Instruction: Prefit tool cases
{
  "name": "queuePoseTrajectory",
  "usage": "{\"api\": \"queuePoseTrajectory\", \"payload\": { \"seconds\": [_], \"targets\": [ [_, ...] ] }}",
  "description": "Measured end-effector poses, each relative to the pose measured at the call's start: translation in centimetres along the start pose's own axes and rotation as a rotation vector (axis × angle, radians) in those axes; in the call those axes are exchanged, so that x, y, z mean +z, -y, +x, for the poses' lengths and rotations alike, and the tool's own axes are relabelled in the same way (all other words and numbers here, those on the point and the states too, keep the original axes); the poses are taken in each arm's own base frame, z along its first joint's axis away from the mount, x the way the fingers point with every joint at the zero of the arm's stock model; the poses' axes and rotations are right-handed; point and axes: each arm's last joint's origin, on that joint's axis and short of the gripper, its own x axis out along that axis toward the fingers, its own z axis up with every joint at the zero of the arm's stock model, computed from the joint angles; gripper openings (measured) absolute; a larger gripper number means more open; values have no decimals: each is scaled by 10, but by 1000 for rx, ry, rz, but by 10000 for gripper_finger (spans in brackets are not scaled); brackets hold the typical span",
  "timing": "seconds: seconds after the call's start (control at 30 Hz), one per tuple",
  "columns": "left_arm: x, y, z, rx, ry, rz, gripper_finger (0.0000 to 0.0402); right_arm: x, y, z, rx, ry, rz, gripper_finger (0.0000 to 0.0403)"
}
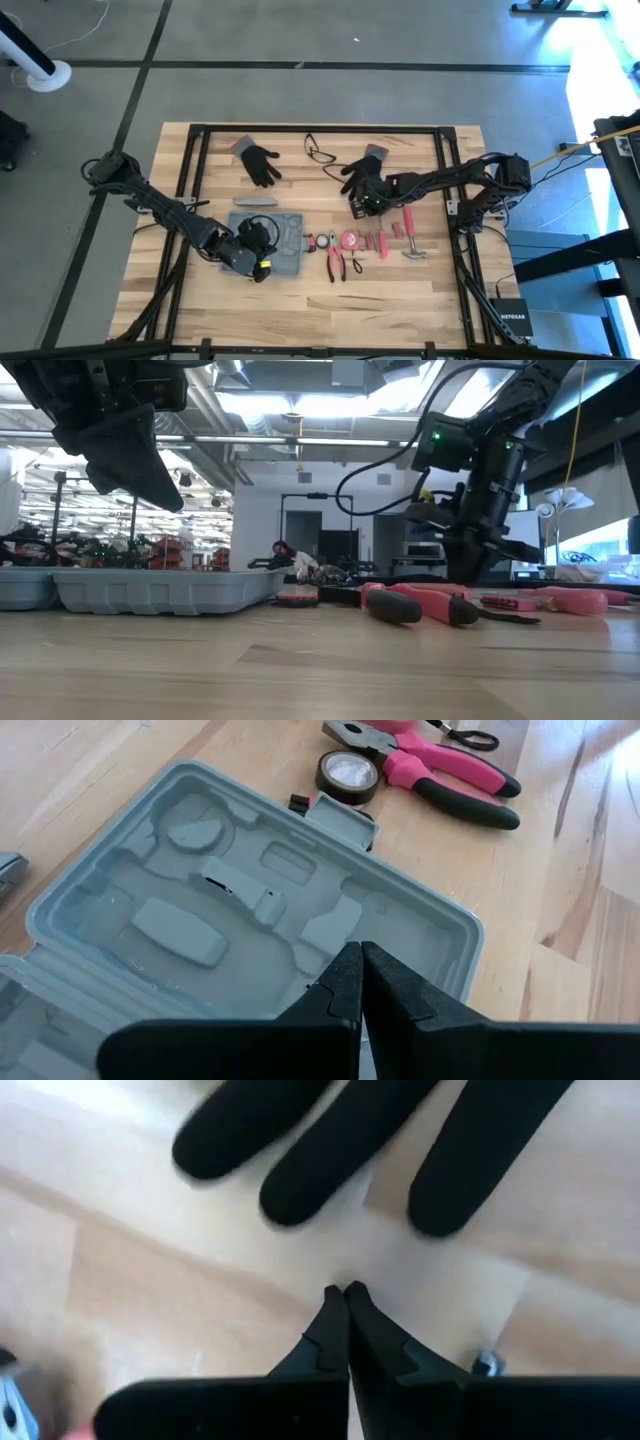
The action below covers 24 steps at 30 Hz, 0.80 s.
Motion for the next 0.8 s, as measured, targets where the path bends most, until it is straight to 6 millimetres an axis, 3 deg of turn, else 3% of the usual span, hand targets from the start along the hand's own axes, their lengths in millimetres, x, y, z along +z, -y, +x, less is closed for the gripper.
{"api": "queuePoseTrajectory", "payload": {
  "seconds": [0.5,0.8],
  "targets": [
    [0,0,0,9,11,-7,0,-34,-12,0,-6,-47,-31,0],
    [0,0,0,9,12,-8,0,-31,-18,-4,-15,-28,-9,0]
  ]
}}
